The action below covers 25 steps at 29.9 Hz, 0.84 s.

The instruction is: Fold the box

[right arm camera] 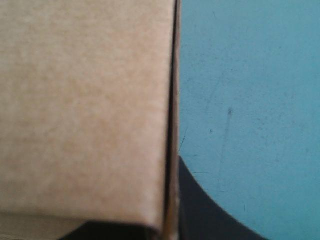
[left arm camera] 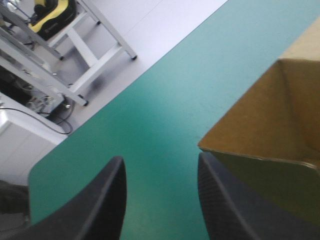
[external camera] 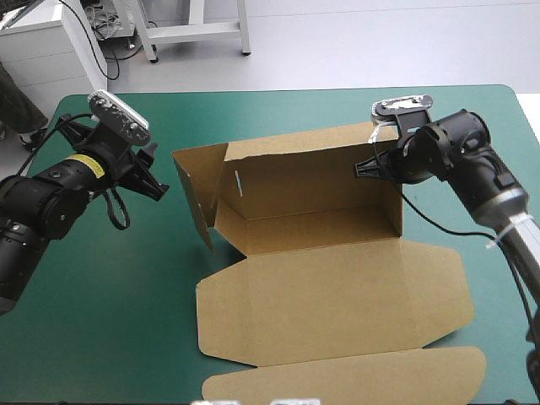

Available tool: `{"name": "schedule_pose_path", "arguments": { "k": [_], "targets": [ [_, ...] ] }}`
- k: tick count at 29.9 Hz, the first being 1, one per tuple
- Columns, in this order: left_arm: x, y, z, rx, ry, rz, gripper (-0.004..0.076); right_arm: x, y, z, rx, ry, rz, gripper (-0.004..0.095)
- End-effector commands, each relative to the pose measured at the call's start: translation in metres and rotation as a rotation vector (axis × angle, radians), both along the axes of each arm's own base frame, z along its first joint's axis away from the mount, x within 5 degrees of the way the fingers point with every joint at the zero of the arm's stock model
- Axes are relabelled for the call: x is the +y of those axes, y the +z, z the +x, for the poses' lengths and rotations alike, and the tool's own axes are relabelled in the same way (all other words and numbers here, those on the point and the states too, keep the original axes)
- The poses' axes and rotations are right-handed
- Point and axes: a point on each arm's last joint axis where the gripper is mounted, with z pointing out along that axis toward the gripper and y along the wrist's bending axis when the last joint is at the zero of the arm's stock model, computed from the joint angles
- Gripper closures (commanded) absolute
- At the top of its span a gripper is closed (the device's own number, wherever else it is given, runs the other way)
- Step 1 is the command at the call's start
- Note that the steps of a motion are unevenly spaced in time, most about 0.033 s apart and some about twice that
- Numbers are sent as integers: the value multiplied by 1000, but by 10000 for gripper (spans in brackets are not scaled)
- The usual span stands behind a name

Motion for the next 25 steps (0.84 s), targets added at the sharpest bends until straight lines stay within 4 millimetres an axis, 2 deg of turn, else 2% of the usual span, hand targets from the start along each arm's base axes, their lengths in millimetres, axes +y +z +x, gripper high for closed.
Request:
{"name": "schedule_pose_path", "arguments": {
  "k": [1,7,13,18,21,25],
  "targets": [
    [5,18,-21,-91,-57,-138,404,-9,9,22,-28,20,53,928],
    [9,-2,-67,-95,-129,-217,405,-5,-36,78,93,45,56,928],
    [19,-29,-125,-115,-156,-316,409,5,-80,114,174,76,27,928],
    [29,-57,-169,-149,-172,-380,458,11,-116,124,290,106,18,928],
    [34,-79,-191,-133,-174,-403,543,11,-132,121,397,127,-13,928],
    [38,-100,-212,-154,-188,-414,688,12,-140,110,469,140,-37,928]
  ]
}}
